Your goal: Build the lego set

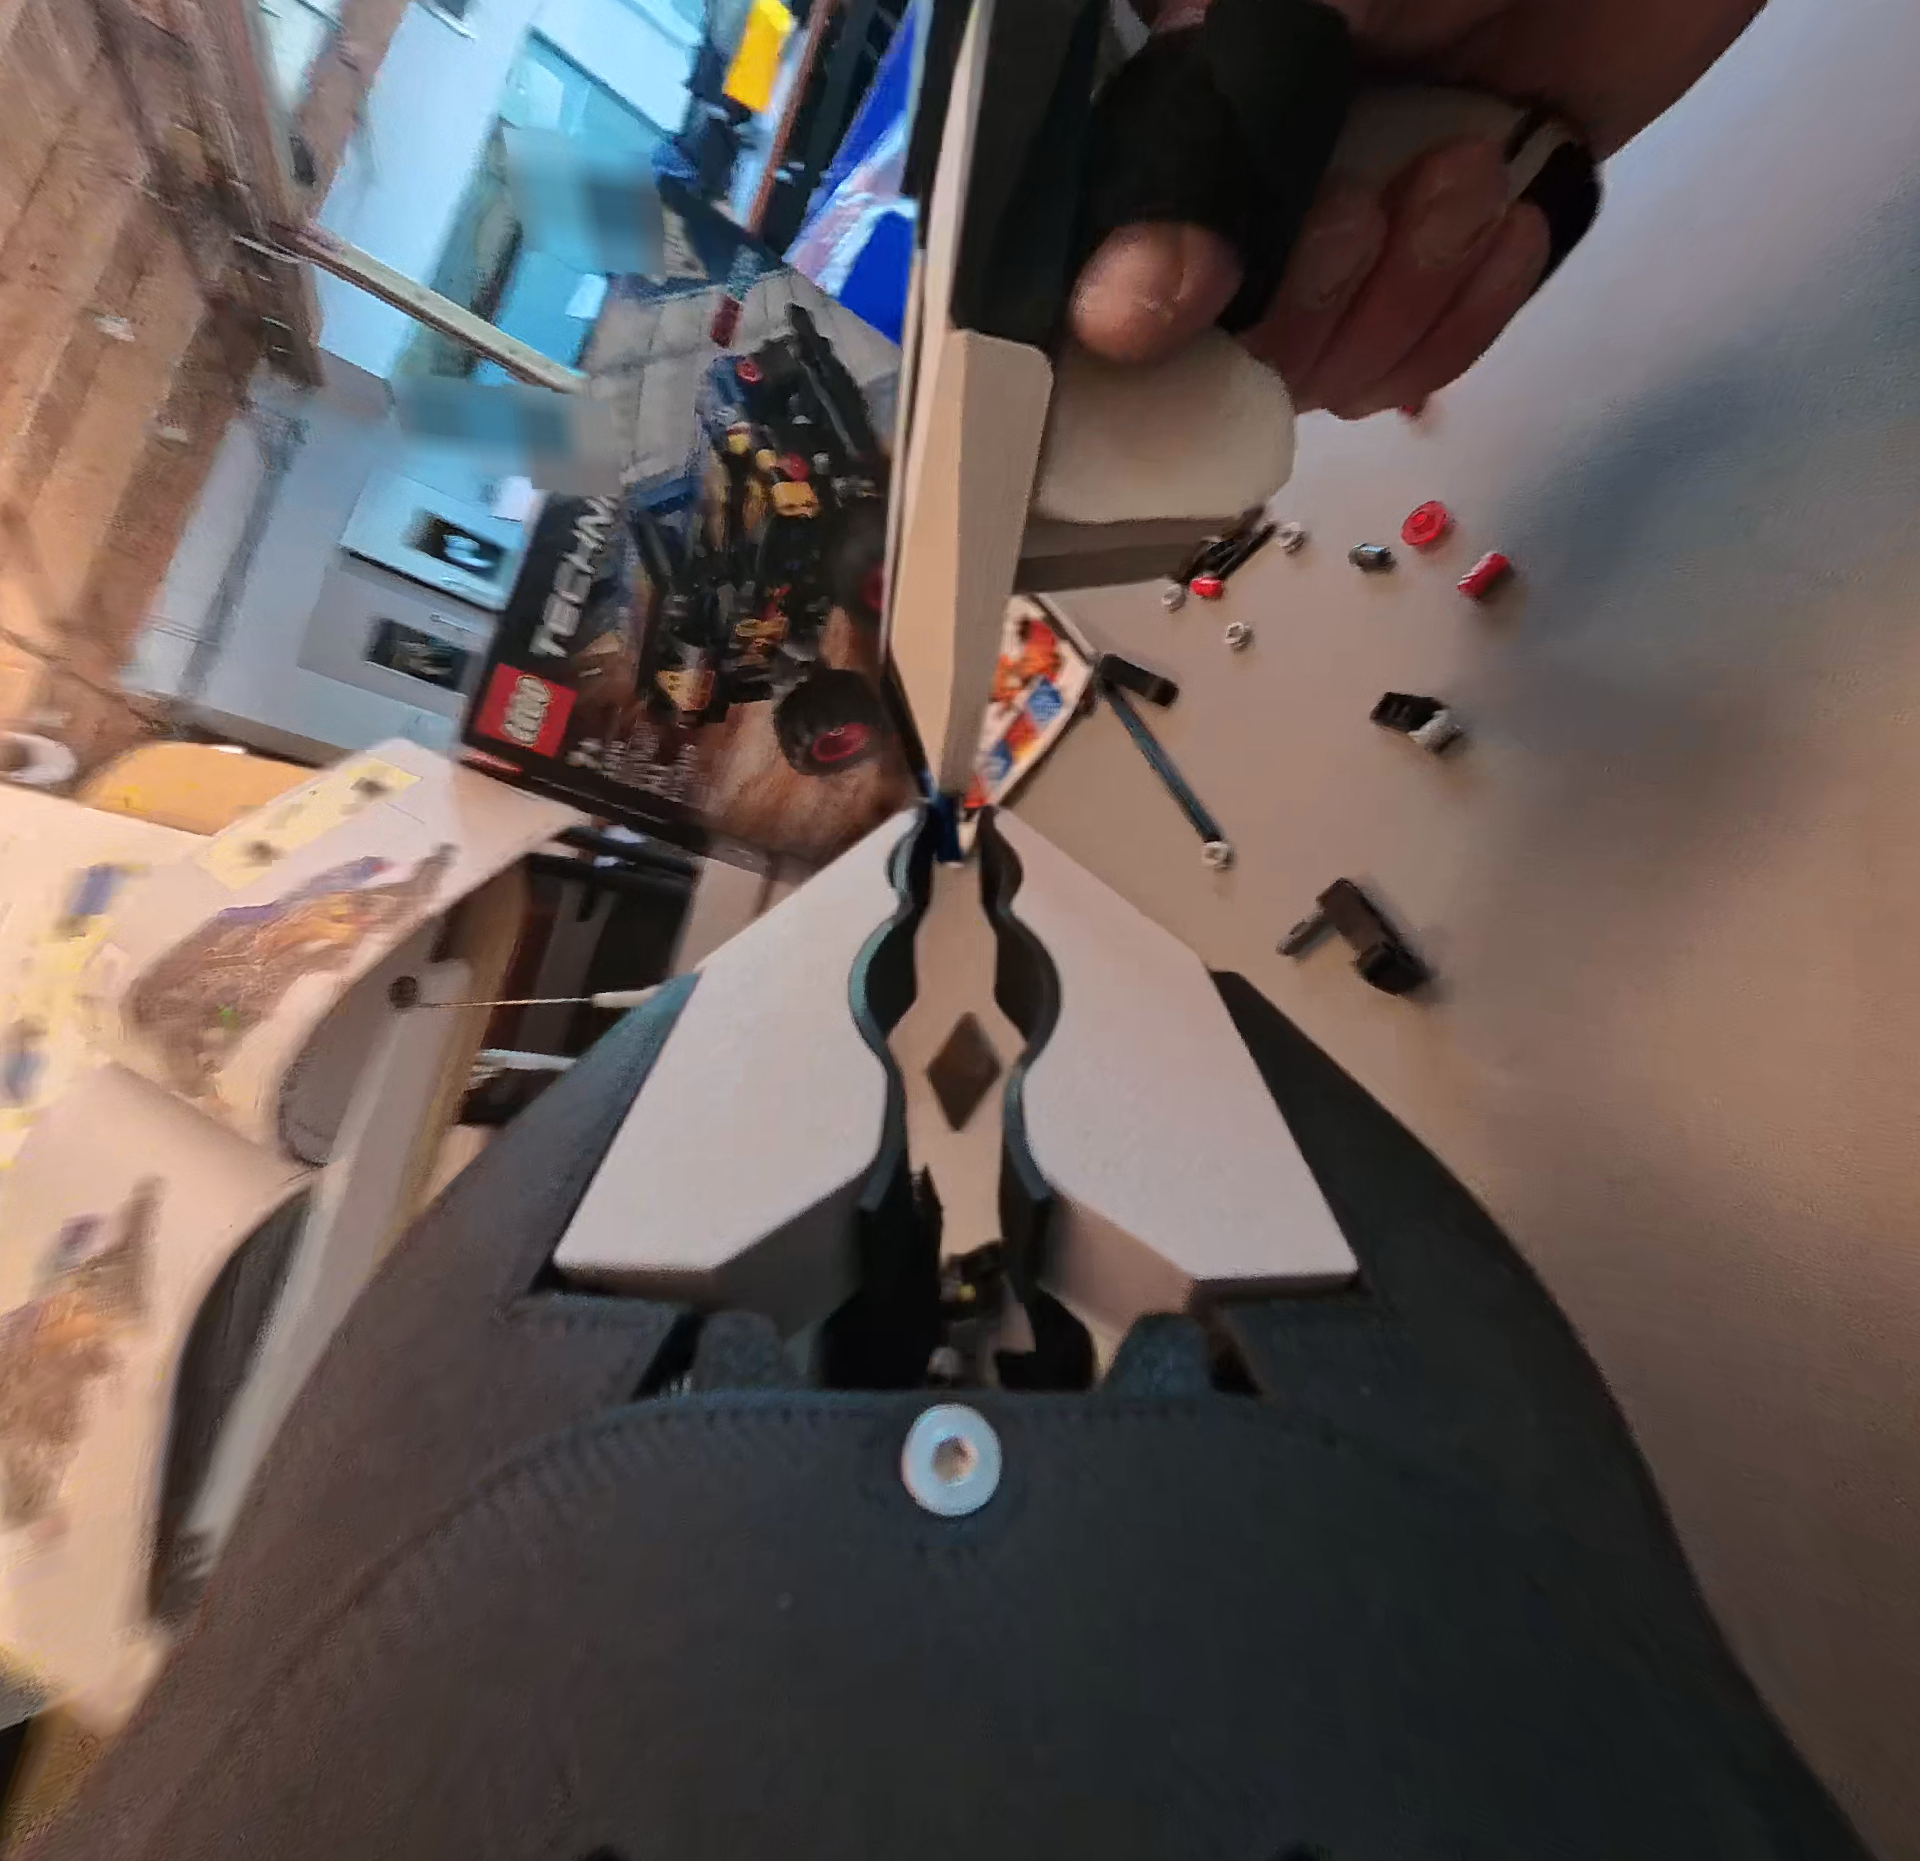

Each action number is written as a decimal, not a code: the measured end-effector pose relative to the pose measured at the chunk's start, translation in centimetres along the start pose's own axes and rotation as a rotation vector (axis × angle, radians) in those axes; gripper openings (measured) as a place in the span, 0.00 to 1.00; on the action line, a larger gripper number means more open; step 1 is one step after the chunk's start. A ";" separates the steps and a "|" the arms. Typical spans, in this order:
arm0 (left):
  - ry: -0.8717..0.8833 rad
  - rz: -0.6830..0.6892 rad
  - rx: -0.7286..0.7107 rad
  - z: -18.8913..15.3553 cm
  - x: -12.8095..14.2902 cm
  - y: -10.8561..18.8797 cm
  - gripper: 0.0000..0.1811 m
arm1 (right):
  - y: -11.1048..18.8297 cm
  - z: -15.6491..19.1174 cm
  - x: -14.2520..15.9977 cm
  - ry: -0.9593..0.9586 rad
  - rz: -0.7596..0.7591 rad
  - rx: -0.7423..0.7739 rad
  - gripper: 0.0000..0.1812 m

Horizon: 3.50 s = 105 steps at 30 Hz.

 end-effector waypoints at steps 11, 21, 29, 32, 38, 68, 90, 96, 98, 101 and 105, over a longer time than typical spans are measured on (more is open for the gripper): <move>0.130 0.065 0.630 -6.4 3.1 -1.3 0.13 | 3.0 -1.8 1.8 -0.032 0.002 0.111 0.02; 0.154 0.048 0.650 -6.8 3.1 -2.1 0.06 | 2.9 -2.0 2.4 -0.006 0.039 0.120 0.02; 0.390 -0.050 0.514 -4.1 2.1 -2.5 0.05 | 3.8 -1.8 1.4 0.047 -0.035 0.150 0.02; 0.484 -0.094 0.466 -2.9 2.0 -2.5 0.05 | 4.0 -1.5 0.9 0.098 -0.057 0.178 0.02; 0.645 -0.209 0.410 -1.2 1.4 -2.3 0.05 | 4.0 -0.9 0.5 0.203 -0.067 0.242 0.02; 0.546 -0.199 0.222 0.0 0.6 -1.8 0.05 | 1.3 1.4 1.0 0.598 0.076 0.460 0.02; 0.226 -0.106 0.110 -1.0 -0.1 -1.5 0.03 | 1.6 1.5 1.4 0.573 0.155 0.395 0.02; 0.111 -0.076 0.094 -1.7 -0.5 -1.6 0.03 | 1.4 1.1 2.0 0.543 0.198 0.363 0.01; 0.081 -0.060 0.090 -1.9 -0.3 -1.7 0.03 | 1.4 1.0 2.0 0.538 0.206 0.362 0.02; 0.076 -0.042 0.086 -1.8 -0.1 -1.9 0.03 | 1.1 0.7 2.2 0.518 0.215 0.369 0.02; 0.116 -0.069 0.072 -1.2 -0.3 -1.7 0.03 | 1.8 0.9 1.6 0.453 0.142 0.320 0.04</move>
Point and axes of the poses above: each gripper's, where its closed fingertips meet, y back along the fingers, x out of its underside, z = x × y across the jaws, the point moved 5 cm from there along y, back along the fingers, and after that the axes turned 4 degrees about -y, right-handed, at the moved point
